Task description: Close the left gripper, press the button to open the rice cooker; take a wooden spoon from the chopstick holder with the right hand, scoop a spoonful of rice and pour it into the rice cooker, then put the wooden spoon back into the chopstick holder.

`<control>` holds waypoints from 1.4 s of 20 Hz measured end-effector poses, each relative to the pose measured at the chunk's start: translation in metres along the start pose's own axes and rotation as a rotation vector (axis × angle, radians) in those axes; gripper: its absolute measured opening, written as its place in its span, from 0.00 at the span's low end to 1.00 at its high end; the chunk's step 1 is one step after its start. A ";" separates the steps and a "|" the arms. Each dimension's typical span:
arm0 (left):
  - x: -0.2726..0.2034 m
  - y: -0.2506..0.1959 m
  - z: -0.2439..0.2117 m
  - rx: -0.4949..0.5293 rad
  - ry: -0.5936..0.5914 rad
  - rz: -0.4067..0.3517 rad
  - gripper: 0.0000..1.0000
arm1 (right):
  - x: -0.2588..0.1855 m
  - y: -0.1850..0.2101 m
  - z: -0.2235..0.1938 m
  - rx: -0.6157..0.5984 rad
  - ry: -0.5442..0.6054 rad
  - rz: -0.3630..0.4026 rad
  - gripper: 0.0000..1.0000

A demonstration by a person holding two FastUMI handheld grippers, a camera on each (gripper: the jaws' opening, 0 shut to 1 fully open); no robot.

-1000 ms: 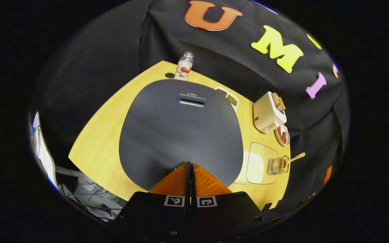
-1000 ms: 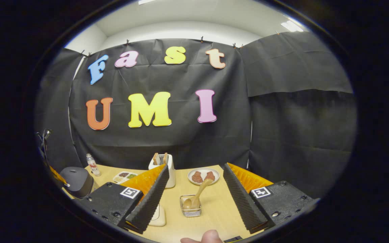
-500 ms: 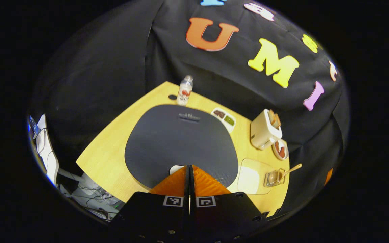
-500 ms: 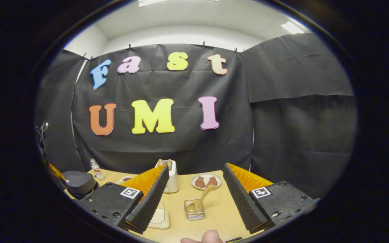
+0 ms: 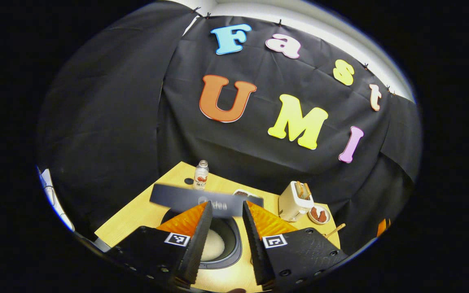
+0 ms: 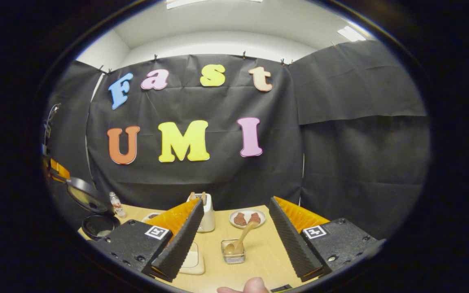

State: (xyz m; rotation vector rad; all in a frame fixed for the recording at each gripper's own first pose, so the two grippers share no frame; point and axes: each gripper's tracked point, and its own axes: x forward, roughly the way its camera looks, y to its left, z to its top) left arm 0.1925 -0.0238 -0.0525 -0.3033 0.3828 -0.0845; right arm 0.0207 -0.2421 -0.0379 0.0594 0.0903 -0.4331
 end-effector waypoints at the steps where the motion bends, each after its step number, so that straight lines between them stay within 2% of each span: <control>1: -0.001 -0.003 0.004 0.009 -0.018 -0.008 0.70 | 0.000 -0.004 0.001 0.003 -0.002 -0.007 1.00; 2: 0.001 -0.006 0.007 0.021 -0.037 -0.011 0.57 | 0.001 -0.007 0.000 0.005 0.000 -0.013 1.00; 3: -0.002 -0.009 0.012 0.034 -0.063 -0.009 0.66 | 0.001 -0.011 0.000 0.006 0.001 -0.016 1.00; 4: -0.005 -0.012 0.017 0.047 -0.090 -0.013 0.93 | 0.003 -0.014 -0.002 0.008 0.005 -0.016 1.00; 6: -0.011 -0.021 0.023 0.067 -0.131 -0.037 1.00 | 0.010 -0.017 -0.008 0.020 0.023 -0.003 1.00; 7: -0.014 -0.029 0.024 0.073 -0.141 -0.063 0.95 | 0.013 -0.015 -0.013 0.029 0.039 0.015 1.00; 8: -0.015 -0.033 0.024 0.081 -0.152 -0.072 1.00 | 0.018 -0.013 -0.019 0.040 0.056 0.036 1.00; 9: -0.016 -0.035 0.025 0.098 -0.168 -0.070 0.95 | 0.024 -0.012 -0.024 0.048 0.076 0.054 1.00; 17: -0.026 -0.046 0.011 0.304 -0.220 0.047 0.95 | 0.092 -0.022 -0.102 0.047 0.273 0.125 1.00; 20: -0.035 -0.061 0.014 0.292 -0.257 0.067 0.95 | 0.127 -0.016 -0.140 0.063 0.350 0.184 1.00; 21: -0.036 -0.066 0.014 0.282 -0.265 0.073 0.95 | 0.140 -0.016 -0.153 0.075 0.385 0.191 0.98; 24: -0.037 -0.073 0.008 0.274 -0.263 0.116 0.94 | 0.174 -0.019 -0.193 0.106 0.470 0.204 1.00; 25: -0.038 -0.074 0.007 0.275 -0.261 0.129 0.94 | 0.184 -0.020 -0.204 0.109 0.494 0.205 0.96; 26: -0.037 -0.075 0.003 0.277 -0.252 0.147 0.94 | 0.193 -0.020 -0.215 0.113 0.516 0.210 1.00; 27: -0.037 -0.075 -0.001 0.281 -0.241 0.165 0.94 | 0.202 -0.019 -0.223 0.120 0.532 0.211 0.94; 28: -0.035 -0.076 -0.004 0.284 -0.229 0.176 0.95 | 0.210 -0.019 -0.231 0.121 0.545 0.214 0.98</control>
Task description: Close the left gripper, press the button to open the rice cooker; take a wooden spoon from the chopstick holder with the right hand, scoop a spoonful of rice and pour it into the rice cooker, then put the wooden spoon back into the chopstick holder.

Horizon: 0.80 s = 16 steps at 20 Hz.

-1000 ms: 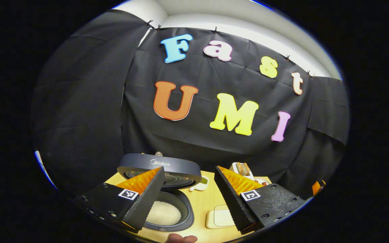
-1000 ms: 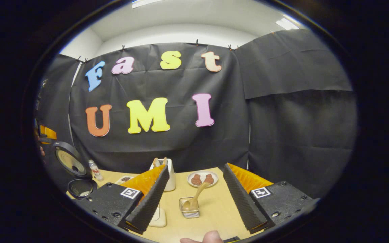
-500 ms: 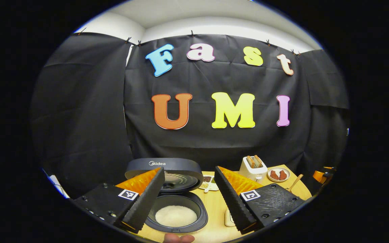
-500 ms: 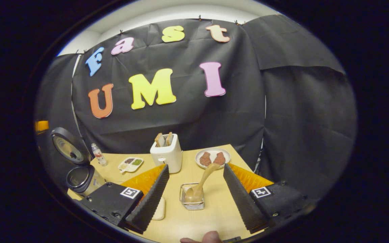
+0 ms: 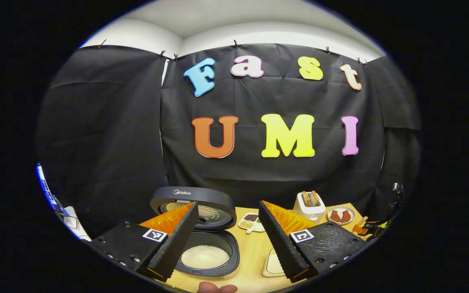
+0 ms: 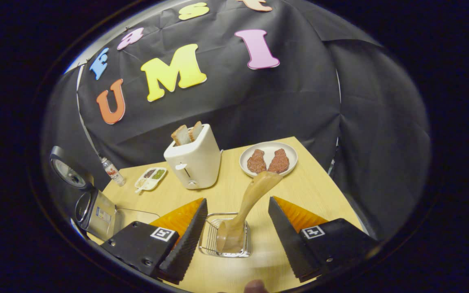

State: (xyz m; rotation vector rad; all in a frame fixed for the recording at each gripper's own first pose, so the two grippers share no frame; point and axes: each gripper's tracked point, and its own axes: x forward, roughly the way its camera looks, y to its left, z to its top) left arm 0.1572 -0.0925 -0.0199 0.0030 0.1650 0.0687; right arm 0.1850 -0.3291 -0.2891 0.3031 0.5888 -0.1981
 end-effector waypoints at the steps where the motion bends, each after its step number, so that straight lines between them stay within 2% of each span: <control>1: 0.002 -0.002 -0.001 0.002 0.009 0.007 0.95 | 0.008 -0.003 -0.002 -0.003 0.014 0.001 0.92; 4: 0.011 -0.004 -0.004 -0.013 0.036 0.032 0.95 | 0.027 -0.010 -0.011 -0.002 0.053 0.003 0.84; 6: 0.018 -0.005 -0.005 -0.024 0.042 0.051 0.95 | 0.035 -0.006 -0.020 0.010 0.092 0.026 0.74; 7: 0.021 -0.007 -0.005 -0.027 0.045 0.058 0.95 | 0.037 -0.005 -0.022 0.015 0.105 0.039 0.60; 8: 0.021 -0.008 -0.007 -0.027 0.049 0.058 0.95 | 0.040 -0.004 -0.025 0.014 0.115 0.042 0.57; 9: 0.022 -0.010 -0.008 -0.024 0.050 0.058 0.95 | 0.042 -0.006 -0.027 0.013 0.125 0.043 0.46; 10: 0.026 -0.013 -0.008 -0.020 0.054 0.057 0.95 | 0.041 -0.004 -0.028 0.016 0.132 0.054 0.47; 13: 0.027 -0.015 -0.015 -0.014 0.066 0.044 0.95 | 0.032 -0.003 -0.023 0.009 0.135 0.058 0.29; 16: 0.025 -0.010 -0.014 -0.001 0.058 0.032 0.95 | 0.024 0.008 -0.021 0.030 0.137 0.064 0.22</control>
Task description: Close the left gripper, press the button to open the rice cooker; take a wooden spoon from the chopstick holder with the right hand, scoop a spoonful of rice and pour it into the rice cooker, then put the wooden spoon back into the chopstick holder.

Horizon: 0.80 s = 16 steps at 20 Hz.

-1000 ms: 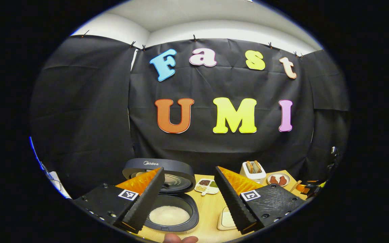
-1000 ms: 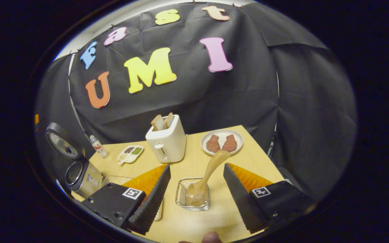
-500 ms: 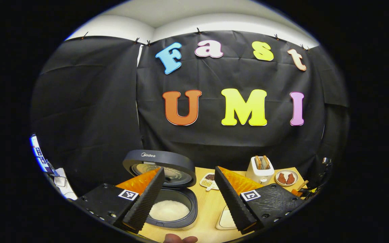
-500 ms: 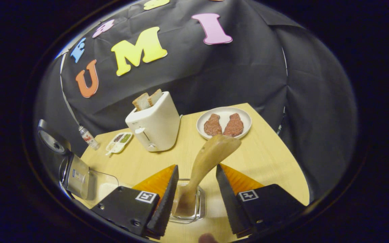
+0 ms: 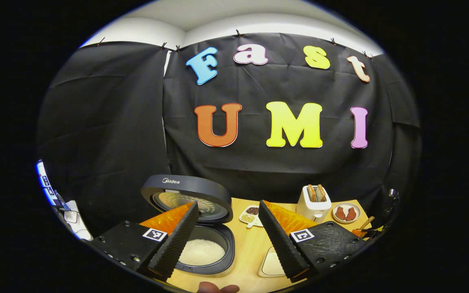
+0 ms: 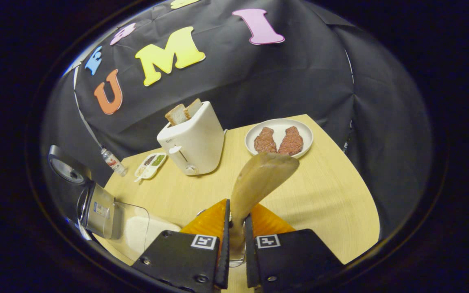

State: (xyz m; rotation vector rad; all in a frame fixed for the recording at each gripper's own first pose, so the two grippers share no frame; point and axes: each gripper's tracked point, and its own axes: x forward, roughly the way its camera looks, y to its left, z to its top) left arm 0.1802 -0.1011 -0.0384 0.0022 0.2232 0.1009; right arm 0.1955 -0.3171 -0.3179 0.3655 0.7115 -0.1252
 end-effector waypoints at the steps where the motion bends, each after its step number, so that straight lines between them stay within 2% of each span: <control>1: -0.003 0.004 0.001 0.007 -0.005 -0.005 0.95 | -0.004 0.001 0.001 -0.004 -0.001 -0.019 0.17; 6: -0.020 0.040 0.001 0.025 -0.029 0.007 0.94 | -0.032 0.014 0.019 -0.036 -0.052 -0.063 0.13; 10: -0.040 0.058 0.002 0.051 -0.074 -0.014 0.94 | -0.070 0.038 0.050 -0.105 -0.147 -0.095 0.13; 15: -0.065 0.091 0.003 0.103 -0.129 -0.016 0.94 | -0.114 0.102 0.072 -0.158 -0.238 -0.069 0.13; 16: -0.071 0.097 0.004 0.111 -0.141 -0.020 0.89 | -0.119 0.117 0.072 -0.157 -0.250 -0.059 0.13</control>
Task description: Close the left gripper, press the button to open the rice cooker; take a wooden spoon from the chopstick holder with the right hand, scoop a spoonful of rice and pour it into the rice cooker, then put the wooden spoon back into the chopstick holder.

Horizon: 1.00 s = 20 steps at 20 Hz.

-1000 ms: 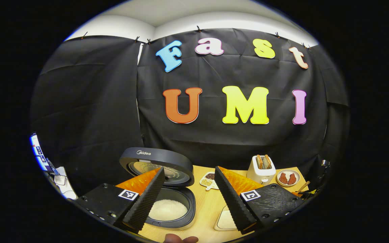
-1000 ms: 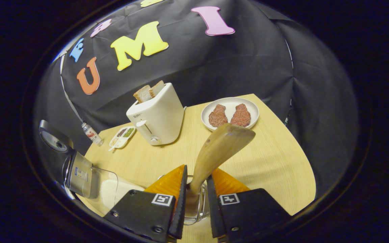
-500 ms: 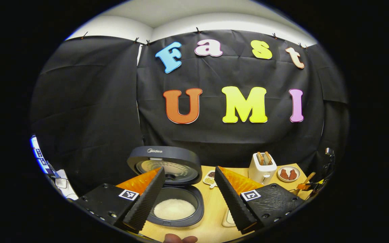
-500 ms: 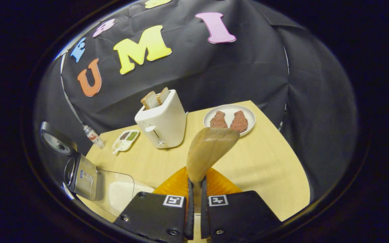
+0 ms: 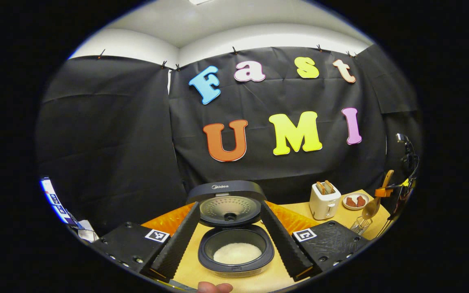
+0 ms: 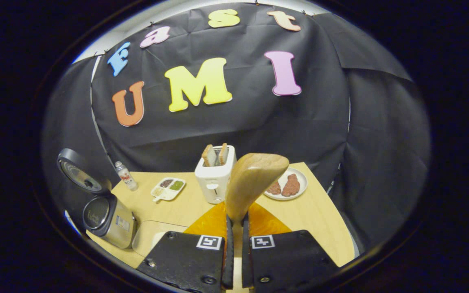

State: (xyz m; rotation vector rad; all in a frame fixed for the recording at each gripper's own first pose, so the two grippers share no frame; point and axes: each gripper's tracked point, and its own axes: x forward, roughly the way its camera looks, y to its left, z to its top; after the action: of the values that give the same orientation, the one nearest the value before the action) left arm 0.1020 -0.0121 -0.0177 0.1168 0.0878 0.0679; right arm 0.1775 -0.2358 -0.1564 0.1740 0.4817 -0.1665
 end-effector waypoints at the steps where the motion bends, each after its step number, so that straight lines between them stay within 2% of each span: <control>1: -0.005 0.005 0.001 0.002 -0.010 -0.005 0.96 | -0.003 0.016 0.003 0.002 -0.009 0.012 0.13; 2: -0.009 0.010 0.002 -0.002 -0.017 -0.007 0.96 | -0.006 0.033 0.002 0.002 -0.012 0.026 0.13; 3: -0.014 0.017 -0.001 -0.010 -0.020 -0.007 1.00 | -0.006 0.047 -0.002 0.002 -0.008 0.037 0.13; 4: -0.019 0.021 -0.004 -0.020 -0.019 -0.013 0.95 | -0.005 0.061 -0.009 0.001 -0.003 0.044 0.13; 9: -0.041 0.028 -0.016 -0.020 -0.022 -0.085 0.96 | 0.015 0.107 -0.065 -0.059 0.082 0.047 0.13; 14: -0.060 0.040 -0.024 -0.035 -0.026 -0.120 0.95 | 0.052 0.106 -0.135 -0.132 0.185 -0.075 0.13; 17: -0.065 0.055 -0.030 -0.029 -0.013 -0.107 0.95 | 0.061 0.099 -0.151 -0.214 0.199 -0.154 0.13; 20: -0.070 0.073 -0.034 -0.040 -0.002 -0.068 0.95 | 0.066 0.107 -0.165 -0.242 0.210 -0.156 0.13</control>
State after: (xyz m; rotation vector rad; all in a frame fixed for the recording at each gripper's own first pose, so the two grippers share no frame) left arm 0.0246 0.0586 -0.0367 0.0737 0.0882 0.0017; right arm 0.1826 -0.1054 -0.3179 -0.0842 0.7199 -0.2423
